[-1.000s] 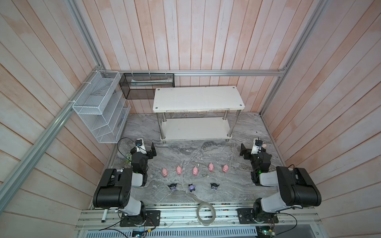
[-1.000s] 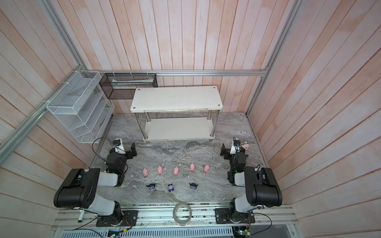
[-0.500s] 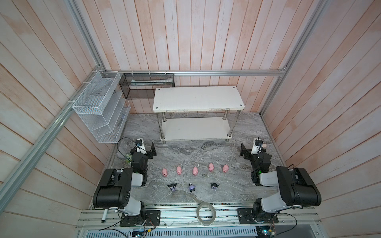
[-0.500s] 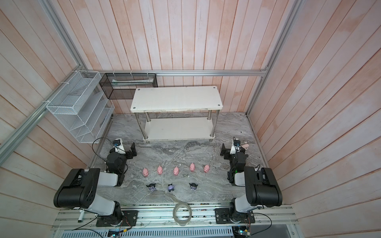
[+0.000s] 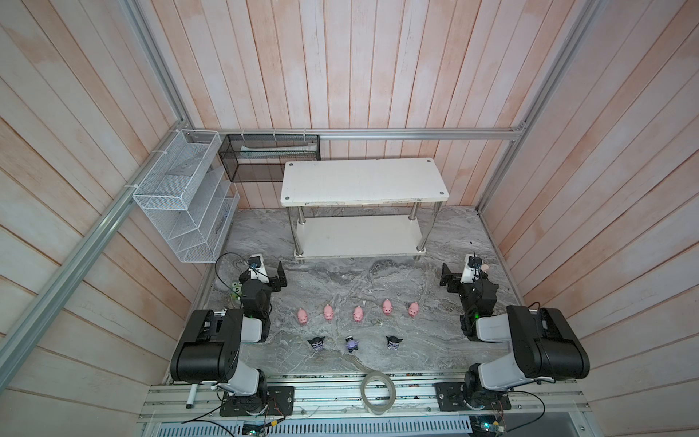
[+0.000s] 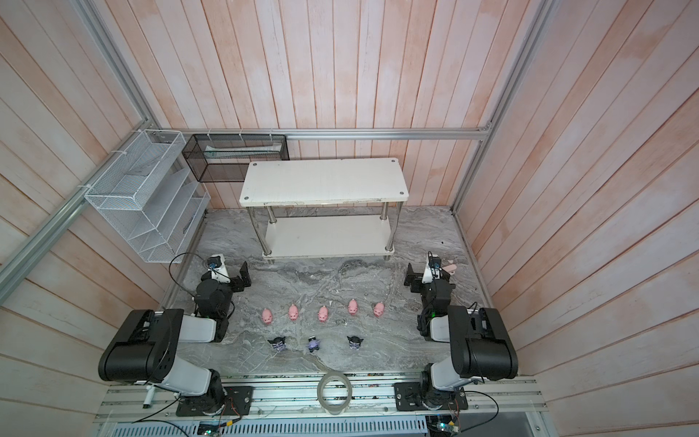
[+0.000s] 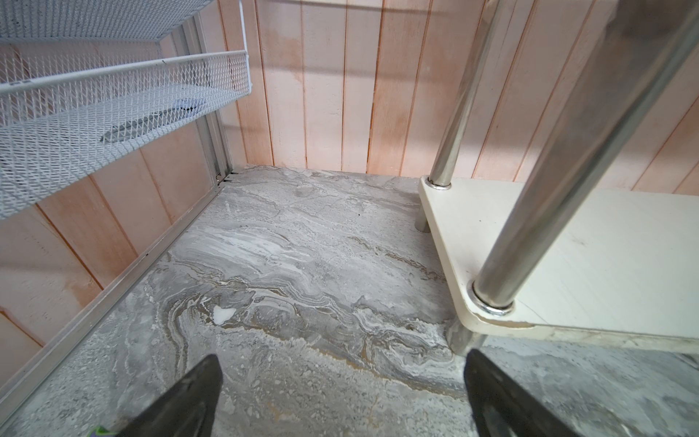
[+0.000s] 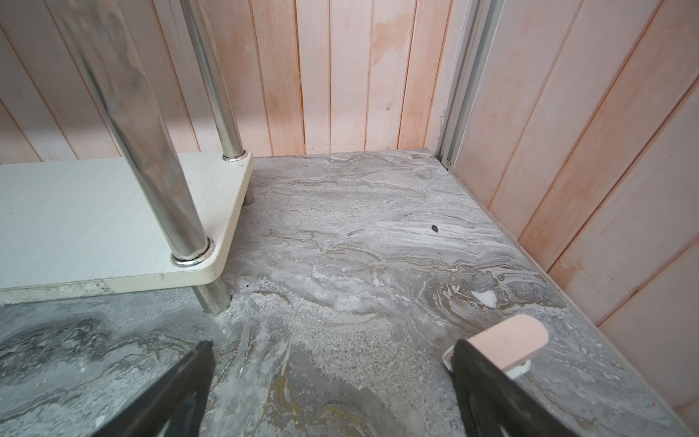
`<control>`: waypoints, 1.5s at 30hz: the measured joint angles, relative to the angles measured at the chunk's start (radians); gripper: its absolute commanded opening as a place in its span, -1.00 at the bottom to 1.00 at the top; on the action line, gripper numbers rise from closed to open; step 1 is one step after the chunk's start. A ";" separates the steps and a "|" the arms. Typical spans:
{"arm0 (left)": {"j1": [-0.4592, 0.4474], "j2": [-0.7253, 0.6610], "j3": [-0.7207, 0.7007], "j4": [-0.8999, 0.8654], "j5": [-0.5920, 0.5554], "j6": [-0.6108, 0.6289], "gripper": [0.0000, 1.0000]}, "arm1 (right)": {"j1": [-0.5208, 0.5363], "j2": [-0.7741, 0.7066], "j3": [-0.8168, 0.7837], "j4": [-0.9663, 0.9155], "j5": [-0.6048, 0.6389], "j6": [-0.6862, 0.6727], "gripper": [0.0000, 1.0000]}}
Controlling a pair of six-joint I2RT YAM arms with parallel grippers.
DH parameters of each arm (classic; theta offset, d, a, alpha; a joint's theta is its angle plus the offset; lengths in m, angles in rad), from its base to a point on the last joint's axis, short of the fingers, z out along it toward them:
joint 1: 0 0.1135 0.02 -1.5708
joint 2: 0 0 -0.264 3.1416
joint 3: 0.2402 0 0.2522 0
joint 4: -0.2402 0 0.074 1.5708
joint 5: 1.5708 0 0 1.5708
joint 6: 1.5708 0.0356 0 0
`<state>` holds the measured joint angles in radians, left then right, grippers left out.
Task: Organize plastic toys on shelves
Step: Pick up the plastic toy from the middle-right of the table.
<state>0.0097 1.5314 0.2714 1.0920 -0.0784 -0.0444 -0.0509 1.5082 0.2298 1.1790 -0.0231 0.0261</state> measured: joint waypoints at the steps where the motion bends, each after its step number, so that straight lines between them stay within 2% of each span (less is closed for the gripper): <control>1: 0.000 0.000 0.000 0.000 0.000 0.000 1.00 | -0.001 0.000 0.000 0.000 0.000 0.000 0.96; 11: 0.000 0.000 0.000 0.000 0.001 0.000 1.00 | -0.002 0.000 0.002 -0.002 0.000 0.000 0.96; 16: 0.001 0.000 0.001 0.000 0.007 0.000 0.92 | -0.002 0.000 0.006 0.002 0.004 0.001 0.93; 21: -0.001 -0.106 0.111 -0.217 -0.013 -0.003 0.92 | -0.001 -0.085 0.147 -0.229 0.004 0.003 0.85; 26: -0.023 -0.262 0.185 -0.292 -0.068 -0.047 0.92 | 0.019 -0.212 0.244 -0.372 0.022 0.030 0.85; 29: -0.051 -0.282 0.236 -0.348 -0.109 -0.082 0.92 | 0.037 -0.274 0.255 -0.461 0.043 0.065 0.84; 32: -0.077 -0.280 0.262 -0.402 -0.130 -0.125 0.94 | 0.072 -0.338 0.255 -0.565 0.082 0.111 0.85; 39: -0.101 -0.242 0.262 -0.464 -0.134 -0.226 0.95 | 0.239 -0.475 0.232 -0.761 0.153 0.221 0.76; 45: -0.108 -0.223 0.262 -0.472 -0.113 -0.259 0.96 | 0.342 -0.492 0.123 -0.808 0.153 0.350 0.75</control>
<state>-0.0986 1.3083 0.5335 0.6201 -0.1913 -0.3035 0.2913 1.0164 0.3527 0.3714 0.1303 0.3759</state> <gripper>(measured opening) 0.978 0.875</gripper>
